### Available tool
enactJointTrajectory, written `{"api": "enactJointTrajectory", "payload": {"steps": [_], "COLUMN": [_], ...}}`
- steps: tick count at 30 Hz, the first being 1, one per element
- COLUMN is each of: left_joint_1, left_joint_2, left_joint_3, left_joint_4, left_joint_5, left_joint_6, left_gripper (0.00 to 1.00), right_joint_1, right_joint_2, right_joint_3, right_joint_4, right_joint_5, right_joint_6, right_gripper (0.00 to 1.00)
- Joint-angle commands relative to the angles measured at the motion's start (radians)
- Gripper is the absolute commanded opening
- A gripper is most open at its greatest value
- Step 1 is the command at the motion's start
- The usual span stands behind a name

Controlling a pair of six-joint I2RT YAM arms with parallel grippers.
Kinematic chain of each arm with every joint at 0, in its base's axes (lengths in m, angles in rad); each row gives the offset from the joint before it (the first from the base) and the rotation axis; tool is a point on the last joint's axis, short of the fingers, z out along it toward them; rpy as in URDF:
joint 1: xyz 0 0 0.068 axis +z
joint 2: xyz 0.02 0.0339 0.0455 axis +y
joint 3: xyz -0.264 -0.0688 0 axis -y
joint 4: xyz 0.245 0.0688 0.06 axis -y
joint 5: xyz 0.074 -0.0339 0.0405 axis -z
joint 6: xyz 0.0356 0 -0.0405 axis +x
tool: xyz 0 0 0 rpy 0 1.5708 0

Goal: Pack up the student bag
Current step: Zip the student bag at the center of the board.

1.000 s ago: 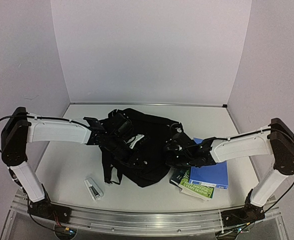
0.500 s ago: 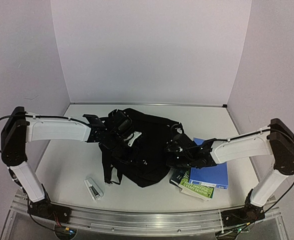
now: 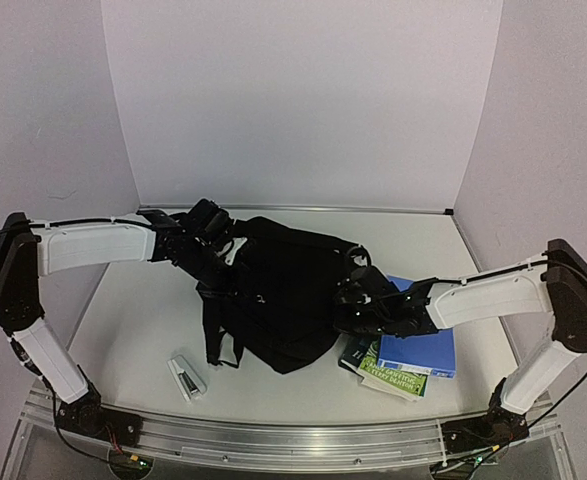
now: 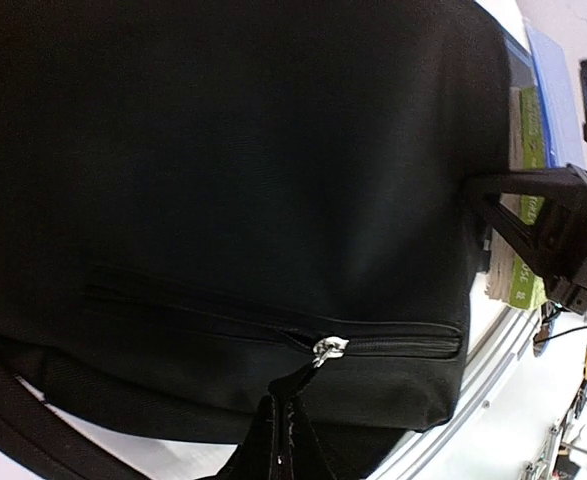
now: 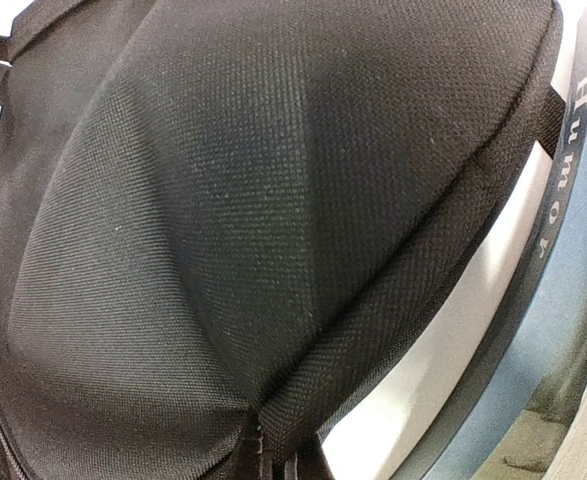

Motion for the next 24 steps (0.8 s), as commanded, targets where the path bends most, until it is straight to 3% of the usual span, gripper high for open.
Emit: {"api": "enactJointTrajectory", "payload": {"steps": [1, 10, 18, 21, 24], "left_joint_1": [0.061, 0.205, 0.253, 0.256, 0.256], "left_joint_2": [-0.058, -0.085, -0.071, -0.082, -0.110], "left_joint_3": [-0.002, -0.015, -0.039, -0.051, -0.069], "left_joint_4": [-0.066, -0.087, -0.070, -0.035, 0.033], "left_joint_5": [-0.069, -0.135, -0.131, -0.077, 0.068], "left_joint_6": [0.016, -0.007, -0.051, -0.046, -0.017], "left_gripper": [0.00, 0.00, 0.00, 0.00, 0.03], "right_joint_1": [-0.018, -0.022, -0.024, -0.025, -0.024], "right_joint_2": [-0.041, -0.052, -0.061, -0.069, -0.094], "right_joint_3": [-0.020, -0.026, -0.034, -0.033, -0.021], "right_joint_4": [-0.015, -0.015, -0.015, -0.015, 0.018], "right_joint_5": [0.069, 0.072, 0.073, 0.068, 0.019], "right_joint_6": [0.009, 0.009, 0.011, -0.001, -0.081], "right_gripper": [0.00, 0.00, 0.00, 0.00, 0.00]}}
